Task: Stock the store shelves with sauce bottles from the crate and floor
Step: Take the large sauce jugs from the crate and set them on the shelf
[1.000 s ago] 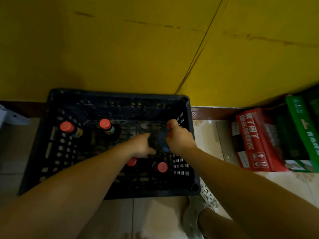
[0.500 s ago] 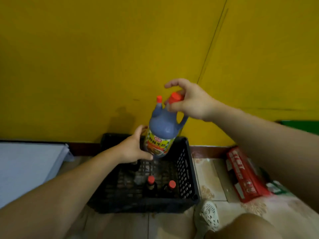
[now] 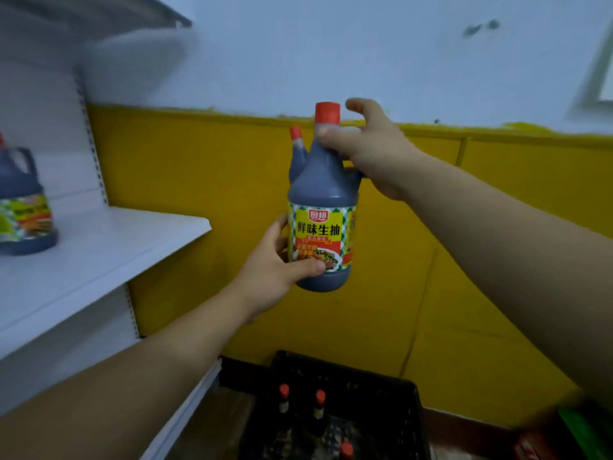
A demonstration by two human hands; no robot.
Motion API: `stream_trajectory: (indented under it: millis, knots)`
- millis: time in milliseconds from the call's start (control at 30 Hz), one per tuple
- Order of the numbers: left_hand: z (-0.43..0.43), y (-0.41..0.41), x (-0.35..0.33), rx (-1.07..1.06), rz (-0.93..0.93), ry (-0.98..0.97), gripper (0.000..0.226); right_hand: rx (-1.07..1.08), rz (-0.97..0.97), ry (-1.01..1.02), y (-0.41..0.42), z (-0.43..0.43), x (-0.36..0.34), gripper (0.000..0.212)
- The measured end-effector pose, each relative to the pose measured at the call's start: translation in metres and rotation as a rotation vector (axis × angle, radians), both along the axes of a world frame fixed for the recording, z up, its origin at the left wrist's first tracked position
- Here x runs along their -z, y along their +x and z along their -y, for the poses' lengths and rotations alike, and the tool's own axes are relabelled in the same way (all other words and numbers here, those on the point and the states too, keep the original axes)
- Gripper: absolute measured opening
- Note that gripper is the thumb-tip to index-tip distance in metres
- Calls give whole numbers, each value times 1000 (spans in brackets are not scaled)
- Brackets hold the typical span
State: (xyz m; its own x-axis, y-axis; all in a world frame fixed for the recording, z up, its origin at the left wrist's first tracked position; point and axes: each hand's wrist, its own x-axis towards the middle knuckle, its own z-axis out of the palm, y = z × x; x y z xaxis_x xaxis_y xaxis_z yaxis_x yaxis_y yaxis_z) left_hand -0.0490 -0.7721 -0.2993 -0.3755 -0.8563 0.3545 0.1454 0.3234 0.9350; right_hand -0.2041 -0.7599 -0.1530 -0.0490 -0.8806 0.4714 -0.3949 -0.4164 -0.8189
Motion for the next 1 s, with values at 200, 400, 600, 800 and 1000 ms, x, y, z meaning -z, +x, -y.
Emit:
stream_trajectory:
  millis: [200, 400, 600, 800, 1000]
  knots:
    - [-28, 55, -38, -175, -21, -111, 77, -190, 8, 106, 49, -20, 18, 56]
    - [-52, 118, -53, -319, 39, -130, 67, -206, 189, 23, 119, -30, 14, 40]
    - [-77, 195, -45, -545, 68, -115, 77, -353, 31, 163, 204, -35, 21, 58]
    - [-97, 261, -27, -760, 260, -72, 94, -559, 18, 283, 273, -29, 51, 80]
    - [-91, 295, 0, -868, 412, 16, 88, -680, 32, 237, 310, -10, 81, 70]
